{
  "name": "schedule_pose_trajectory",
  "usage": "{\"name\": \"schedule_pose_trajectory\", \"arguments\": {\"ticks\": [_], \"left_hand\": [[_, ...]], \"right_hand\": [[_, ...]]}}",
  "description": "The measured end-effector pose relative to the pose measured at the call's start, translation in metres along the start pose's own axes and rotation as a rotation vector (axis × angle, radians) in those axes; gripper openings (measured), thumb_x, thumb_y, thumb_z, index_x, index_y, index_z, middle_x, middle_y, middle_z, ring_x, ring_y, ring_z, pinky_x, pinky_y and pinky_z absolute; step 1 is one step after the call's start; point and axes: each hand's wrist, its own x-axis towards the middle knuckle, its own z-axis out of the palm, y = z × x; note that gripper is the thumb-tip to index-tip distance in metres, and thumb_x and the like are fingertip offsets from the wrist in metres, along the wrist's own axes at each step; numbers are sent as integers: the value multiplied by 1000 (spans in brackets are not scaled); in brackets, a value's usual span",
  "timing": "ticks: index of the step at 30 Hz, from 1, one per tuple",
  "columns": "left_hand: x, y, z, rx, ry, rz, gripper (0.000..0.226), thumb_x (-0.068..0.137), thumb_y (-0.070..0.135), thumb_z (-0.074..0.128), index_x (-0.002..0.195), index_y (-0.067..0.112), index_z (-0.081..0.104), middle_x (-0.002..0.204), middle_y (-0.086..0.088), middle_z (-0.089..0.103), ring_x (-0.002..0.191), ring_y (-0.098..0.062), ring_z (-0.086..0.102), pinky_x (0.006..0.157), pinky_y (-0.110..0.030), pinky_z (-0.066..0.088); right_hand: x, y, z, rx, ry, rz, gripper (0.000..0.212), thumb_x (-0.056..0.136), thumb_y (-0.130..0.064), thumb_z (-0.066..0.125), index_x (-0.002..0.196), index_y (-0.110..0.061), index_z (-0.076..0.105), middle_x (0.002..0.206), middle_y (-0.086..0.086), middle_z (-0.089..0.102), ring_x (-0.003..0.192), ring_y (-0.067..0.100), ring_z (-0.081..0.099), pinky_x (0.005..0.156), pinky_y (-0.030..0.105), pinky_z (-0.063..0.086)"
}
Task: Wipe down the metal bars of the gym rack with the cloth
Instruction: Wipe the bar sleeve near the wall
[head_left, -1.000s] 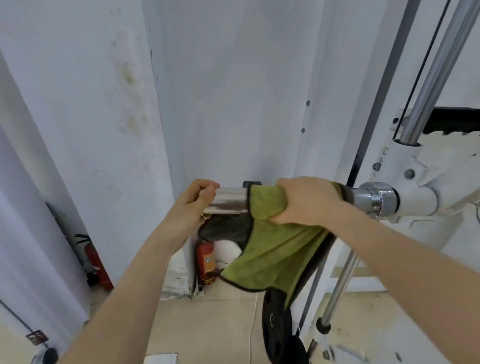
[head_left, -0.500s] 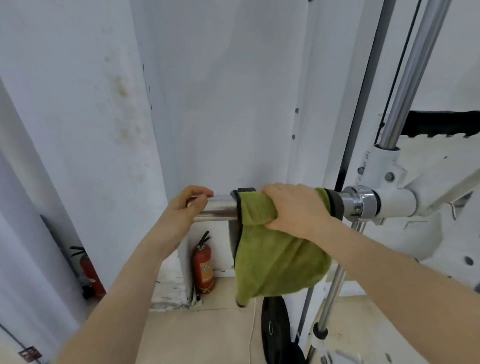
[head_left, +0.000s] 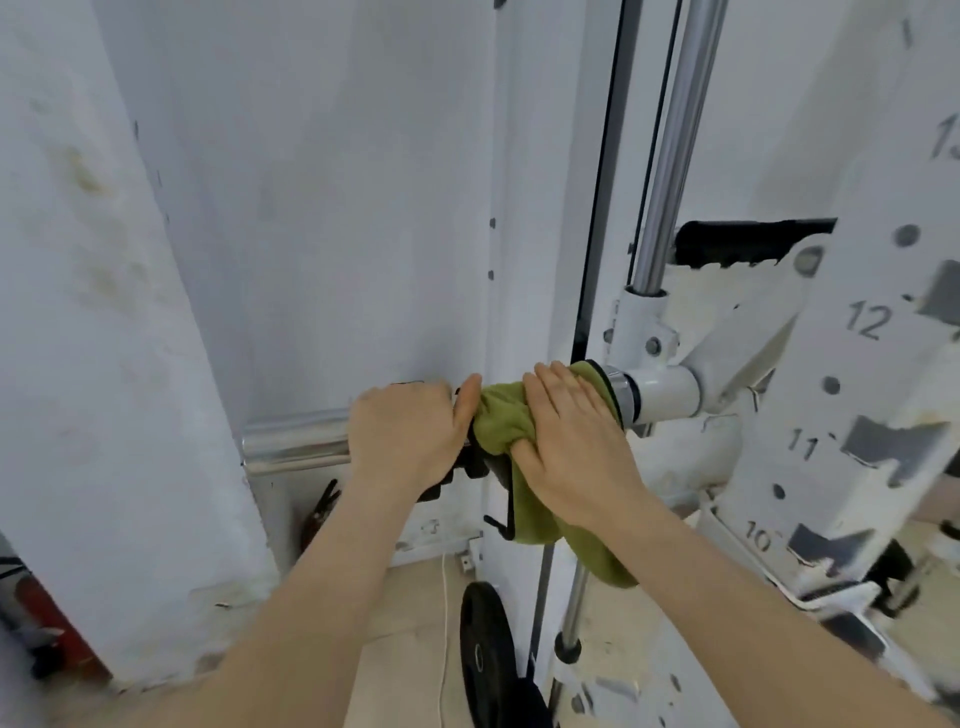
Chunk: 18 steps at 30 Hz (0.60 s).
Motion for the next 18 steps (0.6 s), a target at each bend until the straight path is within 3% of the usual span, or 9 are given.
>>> {"name": "schedule_pose_trajectory", "arguments": {"ticks": [2,3,5,7,9,12,14,16,18], "left_hand": [[-13,3,5,-19,97,25,67,98,53,6,72,22,60,65,3,61,62,-24,58,65,-35,41],[-20,2,7,-60,146,45,62,100,48,12,82,22,65,75,3,66,73,-23,62,73,-37,41],[-36,3,6,-132,211,70,50,100,41,25,104,19,70,98,3,71,93,-20,65,89,-37,41],[-40,4,-4,-130,277,57,44,97,36,32,93,20,73,91,3,72,82,-19,66,77,-34,47],[-23,6,-20,-85,234,-26,48,98,35,32,63,20,61,59,5,57,54,-19,49,52,-27,36],[20,8,-22,-167,-104,-184,49,100,39,22,67,14,49,58,1,38,62,-23,42,61,-29,31],[35,5,-13,-155,-285,-175,44,98,38,21,78,16,52,63,-1,40,61,-22,41,60,-28,29],[30,2,-7,-65,-261,-46,34,97,35,27,85,18,53,63,0,42,53,-18,37,52,-25,22],[6,1,-4,75,-72,84,21,93,29,46,78,16,51,56,1,45,45,-20,39,49,-26,25]], "right_hand": [[29,-7,-18,33,-88,59,54,90,-43,18,102,-16,63,105,4,64,105,26,59,102,39,38],[45,-10,-24,65,-181,97,47,94,-43,20,81,-19,58,84,0,61,83,23,59,86,39,42],[75,-14,-30,174,-345,188,45,96,-45,25,67,-20,48,71,-1,53,70,21,53,67,35,39],[88,-15,-27,239,-343,243,43,95,-44,28,65,-20,46,70,-1,52,73,23,54,66,34,39],[72,-16,-20,186,-208,219,43,96,-42,29,65,-19,48,67,-1,52,70,23,55,69,35,43],[21,-16,-1,93,91,134,37,96,-39,34,100,-19,65,100,0,67,100,21,60,104,37,39],[-4,-12,8,21,109,104,48,96,-37,38,137,-16,50,141,3,52,134,21,43,116,37,23],[-10,-5,10,-48,82,121,58,95,-41,28,146,-15,40,151,4,40,141,20,33,117,38,18],[-2,-2,4,-103,57,174,67,93,-47,14,144,-15,42,152,3,40,141,18,33,117,39,15]]}}
